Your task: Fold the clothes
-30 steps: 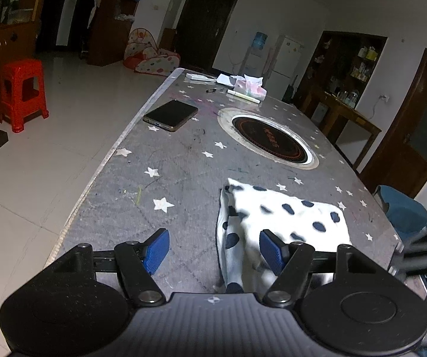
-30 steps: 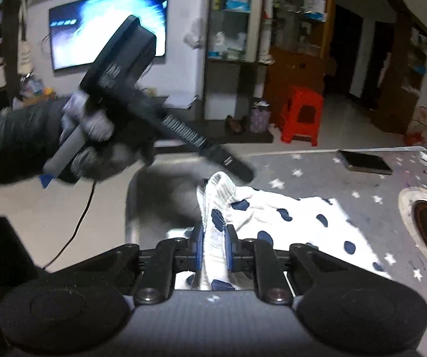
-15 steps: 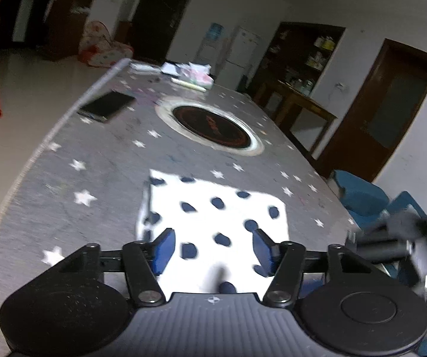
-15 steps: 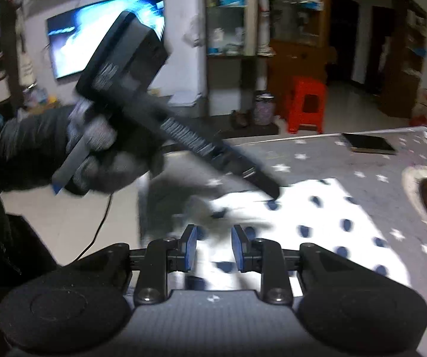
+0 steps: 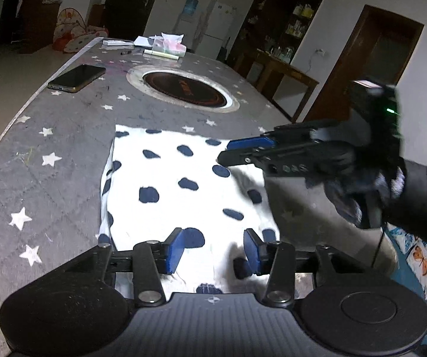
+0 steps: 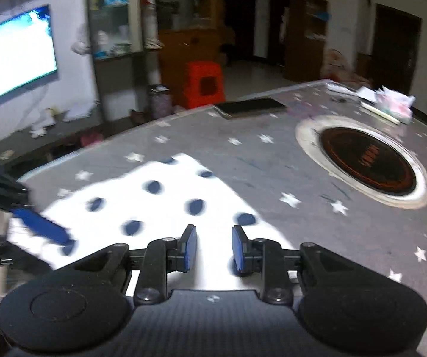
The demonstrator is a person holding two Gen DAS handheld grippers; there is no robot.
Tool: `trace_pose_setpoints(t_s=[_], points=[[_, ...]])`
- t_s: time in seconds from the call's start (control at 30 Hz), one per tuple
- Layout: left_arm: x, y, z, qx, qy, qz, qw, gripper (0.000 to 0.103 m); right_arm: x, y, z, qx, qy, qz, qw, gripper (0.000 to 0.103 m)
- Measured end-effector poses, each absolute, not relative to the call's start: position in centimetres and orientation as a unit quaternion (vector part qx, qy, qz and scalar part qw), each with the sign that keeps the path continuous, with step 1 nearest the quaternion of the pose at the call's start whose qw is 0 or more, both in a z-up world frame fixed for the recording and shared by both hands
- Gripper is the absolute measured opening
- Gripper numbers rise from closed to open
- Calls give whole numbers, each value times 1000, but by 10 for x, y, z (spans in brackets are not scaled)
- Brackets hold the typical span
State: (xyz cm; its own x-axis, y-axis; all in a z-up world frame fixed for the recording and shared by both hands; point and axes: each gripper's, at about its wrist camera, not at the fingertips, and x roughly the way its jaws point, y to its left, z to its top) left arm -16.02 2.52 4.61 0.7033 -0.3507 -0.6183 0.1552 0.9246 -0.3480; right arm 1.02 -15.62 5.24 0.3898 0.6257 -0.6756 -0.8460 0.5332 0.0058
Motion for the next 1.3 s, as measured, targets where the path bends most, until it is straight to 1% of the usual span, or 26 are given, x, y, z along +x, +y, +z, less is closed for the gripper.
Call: trace_pose_setpoints(t_s=[0.13, 0.3, 0.5, 0.67, 0.83, 1.07, 1.3], points=[[-159, 28, 40, -138, 368, -135, 910, 46, 25, -160, 36, -174, 339, 425, 821, 25], [-159, 28, 41, -138, 367, -133, 910, 46, 19, -146, 52, -185, 313, 446, 818, 25], [-159, 28, 40, -142, 367, -130, 910, 46, 9, -99, 58, -198, 301, 511, 780, 25], [-159, 28, 40, -143, 369, -128, 909, 46, 13, -63, 42, -225, 306, 527, 760, 25], [-161, 28, 41, -143, 368, -127, 910, 46, 26, -44, 29, -221, 314, 517, 765, 25], [-166, 29, 46, -142, 362, -126, 912, 48, 36, -50, 40, -197, 312, 507, 779, 26], [-172, 28, 52, -135, 359, -122, 915, 48, 21, -83, 50, -207, 311, 503, 779, 27]])
